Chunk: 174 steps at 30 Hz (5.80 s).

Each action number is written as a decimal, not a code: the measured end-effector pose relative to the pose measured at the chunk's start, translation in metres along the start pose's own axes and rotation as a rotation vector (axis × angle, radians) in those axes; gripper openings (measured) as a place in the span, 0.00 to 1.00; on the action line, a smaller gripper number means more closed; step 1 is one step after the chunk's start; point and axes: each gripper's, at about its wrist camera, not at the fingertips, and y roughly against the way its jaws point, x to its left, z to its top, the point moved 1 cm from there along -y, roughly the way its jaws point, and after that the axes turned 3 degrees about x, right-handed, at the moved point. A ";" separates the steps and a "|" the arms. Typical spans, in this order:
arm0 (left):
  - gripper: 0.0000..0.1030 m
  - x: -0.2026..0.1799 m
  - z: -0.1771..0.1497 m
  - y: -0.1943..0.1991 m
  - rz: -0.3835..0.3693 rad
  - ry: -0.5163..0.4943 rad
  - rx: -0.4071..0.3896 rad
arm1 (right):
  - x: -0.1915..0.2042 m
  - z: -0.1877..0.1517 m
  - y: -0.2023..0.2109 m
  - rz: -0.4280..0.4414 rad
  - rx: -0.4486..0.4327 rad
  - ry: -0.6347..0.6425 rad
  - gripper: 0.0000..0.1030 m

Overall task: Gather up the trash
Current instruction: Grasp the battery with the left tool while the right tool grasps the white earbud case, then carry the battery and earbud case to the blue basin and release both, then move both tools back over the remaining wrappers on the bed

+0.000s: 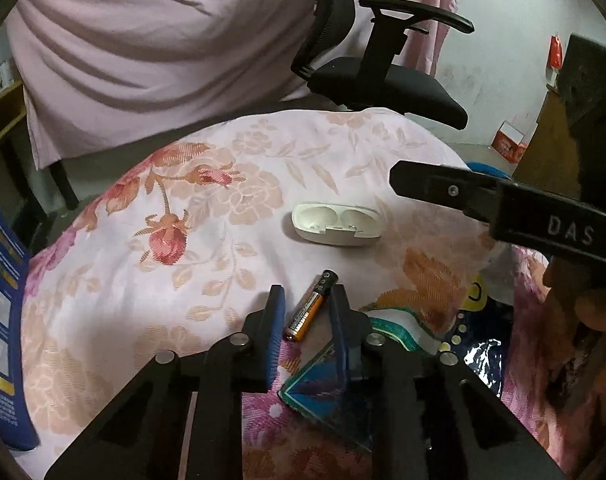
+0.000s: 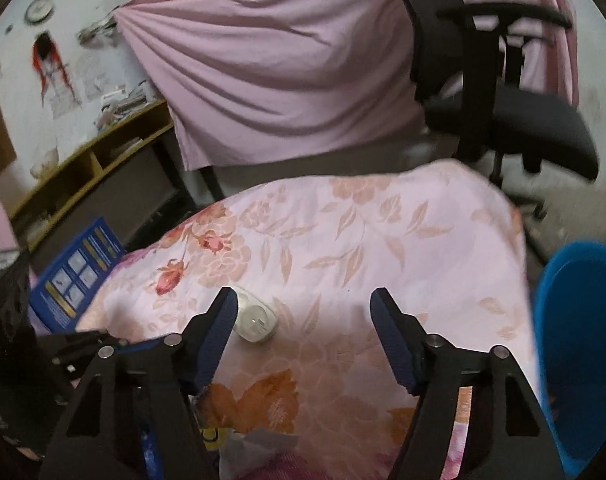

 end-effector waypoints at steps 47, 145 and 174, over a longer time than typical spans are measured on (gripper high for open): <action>0.07 0.025 -0.012 0.096 0.067 0.337 -0.512 | 0.058 -0.018 0.061 -0.080 -0.398 0.253 0.26; 0.30 -0.214 0.095 0.035 -0.137 0.160 -0.295 | -0.172 -0.042 0.204 -0.401 -0.521 -0.321 0.37; 0.98 -0.051 0.007 0.167 0.135 0.387 -0.691 | -0.037 -0.034 0.208 -0.262 -0.714 0.021 0.99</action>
